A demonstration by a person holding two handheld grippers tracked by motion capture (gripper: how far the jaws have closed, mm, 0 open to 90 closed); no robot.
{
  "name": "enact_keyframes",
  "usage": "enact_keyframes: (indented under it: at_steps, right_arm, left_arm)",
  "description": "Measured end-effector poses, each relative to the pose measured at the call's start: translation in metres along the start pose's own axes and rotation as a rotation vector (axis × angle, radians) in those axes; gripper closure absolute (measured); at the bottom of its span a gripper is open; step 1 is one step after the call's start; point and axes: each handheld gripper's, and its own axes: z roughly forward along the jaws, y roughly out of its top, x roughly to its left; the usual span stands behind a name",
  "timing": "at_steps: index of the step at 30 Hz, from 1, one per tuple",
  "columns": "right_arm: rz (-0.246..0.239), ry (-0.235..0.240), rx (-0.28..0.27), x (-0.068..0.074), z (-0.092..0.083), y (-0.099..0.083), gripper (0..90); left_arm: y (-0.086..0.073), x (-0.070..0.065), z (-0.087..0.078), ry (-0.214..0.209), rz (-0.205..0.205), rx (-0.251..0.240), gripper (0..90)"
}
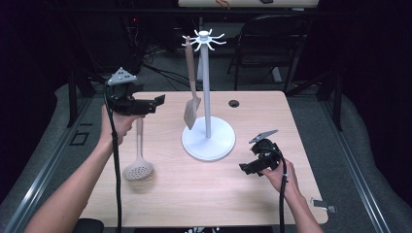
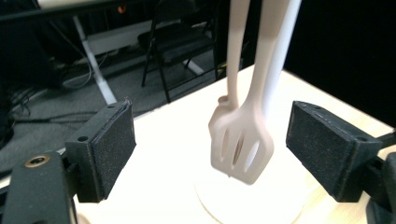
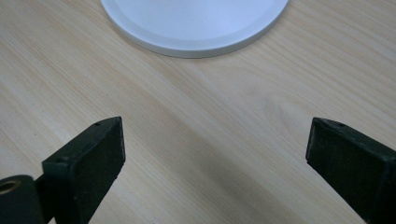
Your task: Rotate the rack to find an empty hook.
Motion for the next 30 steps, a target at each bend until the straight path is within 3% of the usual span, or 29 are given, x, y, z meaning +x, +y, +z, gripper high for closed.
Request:
enact_keyframes:
  at_steps: [7, 11, 16, 19, 26, 30]
  right_arm:
    - [-0.026, -0.019, 0.029, 0.000, -0.002, 0.001, 4.3]
    - [-0.010, 0.009, 0.007, 0.001, 0.001, 0.000, 4.3]
    - [-0.015, -0.010, 0.012, 0.001, 0.001, 0.001, 4.3]
    - [-0.016, -0.008, 0.019, 0.002, 0.002, 0.001, 4.4]
    - [-0.022, -0.013, 0.026, 0.003, 0.003, 0.002, 4.4]
    - [-0.025, -0.014, 0.024, 0.003, 0.003, 0.002, 4.5]
  left_arm:
    - [-0.040, 0.013, 0.009, 0.023, -0.076, 0.070, 13.1]
    - [-0.062, 0.020, 0.013, 0.058, -0.113, 0.101, 10.7]
    - [-0.089, 0.030, 0.017, 0.100, -0.167, 0.137, 9.1]
    - [-0.103, 0.034, 0.018, 0.132, -0.178, 0.162, 8.3]
    - [-0.123, 0.044, 0.023, 0.180, -0.237, 0.202, 7.0]
    - [-0.133, 0.048, 0.034, 0.202, -0.234, 0.265, 7.8]
